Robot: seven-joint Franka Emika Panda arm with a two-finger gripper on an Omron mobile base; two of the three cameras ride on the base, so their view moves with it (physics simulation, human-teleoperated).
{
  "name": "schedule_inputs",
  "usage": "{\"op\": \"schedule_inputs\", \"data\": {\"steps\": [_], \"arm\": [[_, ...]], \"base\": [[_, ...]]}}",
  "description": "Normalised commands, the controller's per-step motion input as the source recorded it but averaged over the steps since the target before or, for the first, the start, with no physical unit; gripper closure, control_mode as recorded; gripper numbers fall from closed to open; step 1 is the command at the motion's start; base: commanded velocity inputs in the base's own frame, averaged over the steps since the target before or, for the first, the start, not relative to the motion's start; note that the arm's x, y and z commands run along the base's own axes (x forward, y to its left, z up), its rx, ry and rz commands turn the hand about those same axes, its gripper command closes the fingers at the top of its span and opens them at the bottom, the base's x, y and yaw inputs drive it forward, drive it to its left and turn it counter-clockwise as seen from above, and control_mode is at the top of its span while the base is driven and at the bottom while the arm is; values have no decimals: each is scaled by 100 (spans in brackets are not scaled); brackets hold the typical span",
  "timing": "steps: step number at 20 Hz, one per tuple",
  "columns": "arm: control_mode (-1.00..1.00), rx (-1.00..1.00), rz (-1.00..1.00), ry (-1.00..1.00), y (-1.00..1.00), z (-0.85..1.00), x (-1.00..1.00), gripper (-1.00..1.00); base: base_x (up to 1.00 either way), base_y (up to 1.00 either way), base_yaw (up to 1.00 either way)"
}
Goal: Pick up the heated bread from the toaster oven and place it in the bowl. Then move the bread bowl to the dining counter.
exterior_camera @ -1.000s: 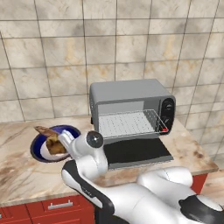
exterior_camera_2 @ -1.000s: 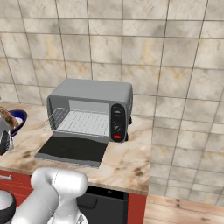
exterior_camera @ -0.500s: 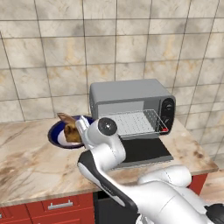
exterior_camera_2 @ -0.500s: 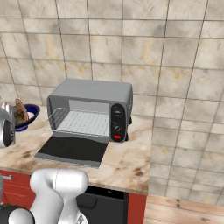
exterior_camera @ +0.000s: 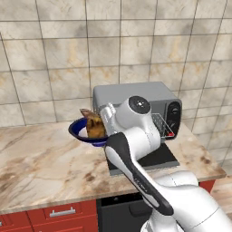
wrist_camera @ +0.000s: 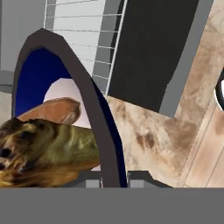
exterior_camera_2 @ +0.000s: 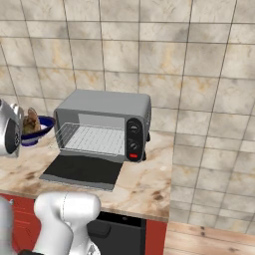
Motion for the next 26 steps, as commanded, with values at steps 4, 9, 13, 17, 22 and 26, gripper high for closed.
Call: {"op": "schedule_inputs", "data": {"steps": [4, 9, 13, 17, 22, 26], "arm": [[-100, 15, -4, -1, -74, 5, -39, 100], [-100, 9, -1, -15, -57, 0, -12, 100], [-100, 7, 0, -22, -43, 0, -1, 100], [-100, 0, 0, 0, 0, 0, 0, 100], [-100, 0, 0, 0, 0, 0, 0, 100], [100, 0, 0, 0, 0, 0, -2, 100]], "base": [[0, 0, 0], [0, 0, 0], [0, 0, 0], [0, 0, 0], [0, 0, 0], [-11, -12, 2]]}}
